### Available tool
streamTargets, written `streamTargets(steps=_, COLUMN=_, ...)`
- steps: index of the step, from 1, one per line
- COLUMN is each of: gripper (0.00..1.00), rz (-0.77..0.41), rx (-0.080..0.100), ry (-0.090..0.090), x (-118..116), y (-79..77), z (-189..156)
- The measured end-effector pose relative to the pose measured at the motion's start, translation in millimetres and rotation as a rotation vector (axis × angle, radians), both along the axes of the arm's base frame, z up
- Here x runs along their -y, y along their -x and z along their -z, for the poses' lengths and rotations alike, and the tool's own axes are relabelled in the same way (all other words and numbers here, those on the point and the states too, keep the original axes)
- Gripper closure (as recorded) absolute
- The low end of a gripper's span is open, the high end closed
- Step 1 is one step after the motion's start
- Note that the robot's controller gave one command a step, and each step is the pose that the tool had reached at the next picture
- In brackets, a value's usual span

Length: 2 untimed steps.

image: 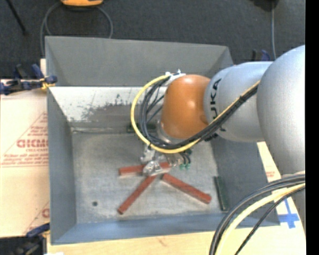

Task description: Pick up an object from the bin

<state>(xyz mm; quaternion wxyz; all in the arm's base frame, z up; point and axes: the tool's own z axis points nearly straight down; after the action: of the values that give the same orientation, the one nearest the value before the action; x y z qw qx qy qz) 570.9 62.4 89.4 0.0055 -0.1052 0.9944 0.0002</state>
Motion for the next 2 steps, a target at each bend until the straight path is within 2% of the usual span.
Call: streamTargets(steps=2, gripper=1.0, rz=0.001, rx=0.0, ry=0.0, x=0.0, y=0.0, z=0.1)
